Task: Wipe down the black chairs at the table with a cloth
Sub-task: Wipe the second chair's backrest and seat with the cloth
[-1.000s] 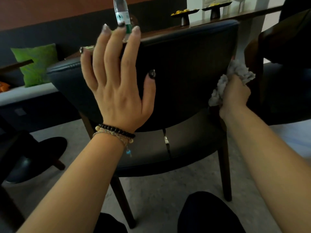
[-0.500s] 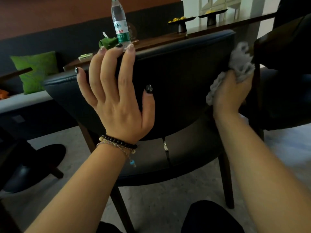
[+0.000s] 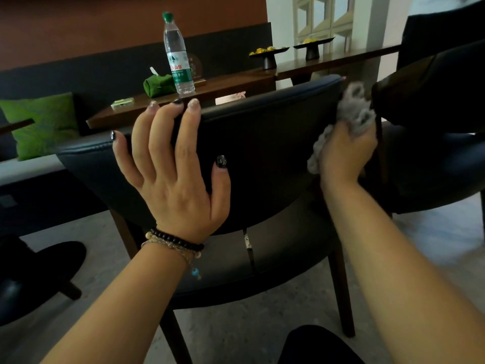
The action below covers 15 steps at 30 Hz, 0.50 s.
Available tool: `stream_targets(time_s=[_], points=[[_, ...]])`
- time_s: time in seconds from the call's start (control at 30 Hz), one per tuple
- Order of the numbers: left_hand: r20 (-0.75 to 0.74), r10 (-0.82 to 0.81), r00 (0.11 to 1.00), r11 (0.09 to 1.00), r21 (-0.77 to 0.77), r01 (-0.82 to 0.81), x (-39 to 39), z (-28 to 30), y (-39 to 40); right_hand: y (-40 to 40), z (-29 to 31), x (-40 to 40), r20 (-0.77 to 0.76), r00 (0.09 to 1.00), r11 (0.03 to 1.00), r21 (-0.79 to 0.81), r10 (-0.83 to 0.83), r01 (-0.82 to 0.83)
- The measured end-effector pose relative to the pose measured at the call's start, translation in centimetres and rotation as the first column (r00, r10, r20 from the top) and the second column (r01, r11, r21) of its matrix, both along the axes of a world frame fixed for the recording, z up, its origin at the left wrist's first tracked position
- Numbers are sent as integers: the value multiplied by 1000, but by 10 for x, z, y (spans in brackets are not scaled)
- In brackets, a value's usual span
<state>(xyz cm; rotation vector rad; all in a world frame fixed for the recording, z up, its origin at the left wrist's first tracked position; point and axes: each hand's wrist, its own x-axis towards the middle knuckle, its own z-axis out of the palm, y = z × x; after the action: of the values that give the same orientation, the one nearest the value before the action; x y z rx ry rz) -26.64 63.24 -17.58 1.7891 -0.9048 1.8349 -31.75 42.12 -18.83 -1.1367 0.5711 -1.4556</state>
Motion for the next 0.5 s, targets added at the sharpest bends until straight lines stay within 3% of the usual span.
stream_targets(time_s=[0.1,0.2,0.37,0.5], points=[[-18,-3,1000,1000,6,3,-2,1,0,3,-28,2,-106,994,998,62,16,-9],[-18,-3,1000,1000,6,3,-3,1,0,-7,-16,-1,-125,989,986,156,80,-60],[3,-7,1000,1000,-8,7,-1,0,-1,0,27,-7,53,997,994,-98,-48,53],[-1,-12,1000,1000,-8,12,0,1,-2,6,-1,-3,-60,996,998,-41,-59,57]])
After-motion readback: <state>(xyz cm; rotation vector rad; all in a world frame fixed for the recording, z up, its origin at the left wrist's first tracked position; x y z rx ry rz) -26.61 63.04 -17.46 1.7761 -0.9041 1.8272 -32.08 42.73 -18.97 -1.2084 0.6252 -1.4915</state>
